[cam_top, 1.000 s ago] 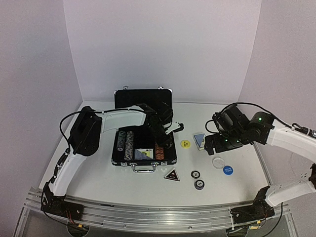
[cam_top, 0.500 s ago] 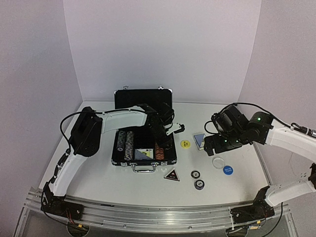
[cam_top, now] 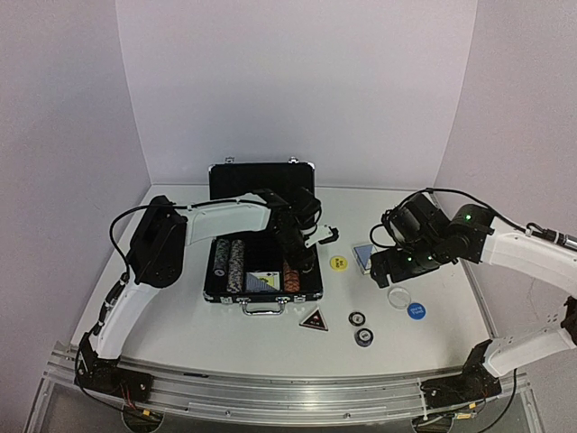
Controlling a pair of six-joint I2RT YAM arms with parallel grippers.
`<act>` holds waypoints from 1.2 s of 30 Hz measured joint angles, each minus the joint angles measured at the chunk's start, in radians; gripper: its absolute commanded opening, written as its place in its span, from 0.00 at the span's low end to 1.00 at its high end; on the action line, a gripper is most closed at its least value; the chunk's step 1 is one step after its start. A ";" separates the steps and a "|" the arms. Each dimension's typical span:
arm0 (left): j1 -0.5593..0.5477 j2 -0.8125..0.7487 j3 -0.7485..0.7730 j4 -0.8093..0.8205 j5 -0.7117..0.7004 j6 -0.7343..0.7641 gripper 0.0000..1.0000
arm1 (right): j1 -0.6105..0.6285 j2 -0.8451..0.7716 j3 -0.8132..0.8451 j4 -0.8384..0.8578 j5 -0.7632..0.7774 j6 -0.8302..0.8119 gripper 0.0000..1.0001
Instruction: Pack up texas hold em set
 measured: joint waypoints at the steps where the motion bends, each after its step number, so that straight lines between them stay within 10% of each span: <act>1: 0.000 0.000 0.000 0.000 -0.005 0.000 0.28 | 0.000 0.000 0.000 0.000 -0.001 -0.001 0.97; 36: 0.018 -0.051 -0.015 0.043 -0.119 0.048 0.28 | -0.007 0.001 0.000 0.000 -0.010 -0.019 0.98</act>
